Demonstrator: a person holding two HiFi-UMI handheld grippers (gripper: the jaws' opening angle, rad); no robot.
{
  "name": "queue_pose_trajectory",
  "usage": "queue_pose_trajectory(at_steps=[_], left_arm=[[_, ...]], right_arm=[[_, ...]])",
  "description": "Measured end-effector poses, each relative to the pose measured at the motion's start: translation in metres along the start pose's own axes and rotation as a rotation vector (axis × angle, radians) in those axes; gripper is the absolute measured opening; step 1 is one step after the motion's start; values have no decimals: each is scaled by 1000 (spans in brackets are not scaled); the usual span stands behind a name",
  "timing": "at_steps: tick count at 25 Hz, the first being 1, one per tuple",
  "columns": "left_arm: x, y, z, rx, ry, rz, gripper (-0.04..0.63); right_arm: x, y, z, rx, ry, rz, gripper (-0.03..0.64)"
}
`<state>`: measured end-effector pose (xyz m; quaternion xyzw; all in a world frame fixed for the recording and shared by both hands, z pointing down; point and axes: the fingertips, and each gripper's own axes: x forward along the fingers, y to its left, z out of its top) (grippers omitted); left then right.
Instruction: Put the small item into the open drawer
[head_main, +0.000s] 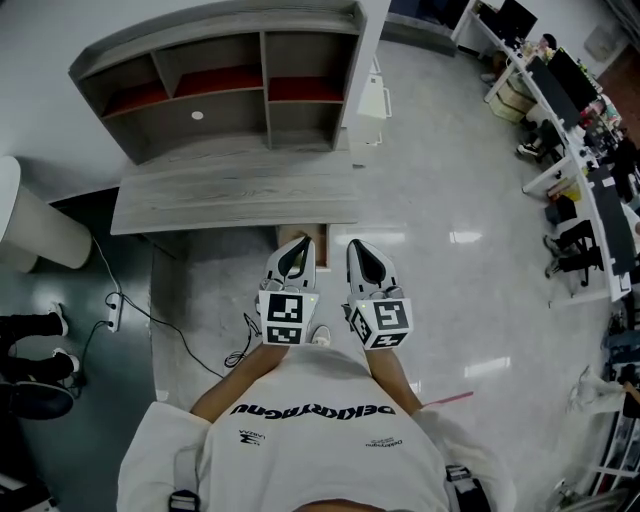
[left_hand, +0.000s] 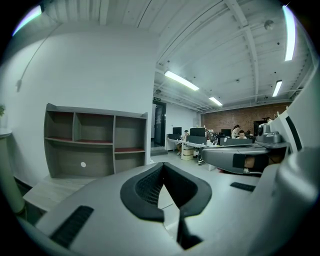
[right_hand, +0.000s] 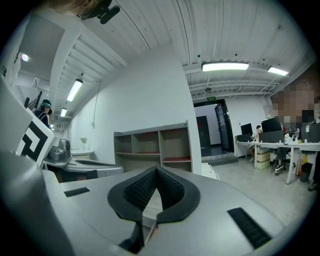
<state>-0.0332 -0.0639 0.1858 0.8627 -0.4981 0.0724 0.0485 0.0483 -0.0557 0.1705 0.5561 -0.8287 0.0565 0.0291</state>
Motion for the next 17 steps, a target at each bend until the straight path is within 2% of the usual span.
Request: queue_pose_trajectory(at_steps=[17], left_arm=[[10,-5,2,16,-16,-3,15]], right_arm=[[4,-11,4,-19,-15,-5,29]])
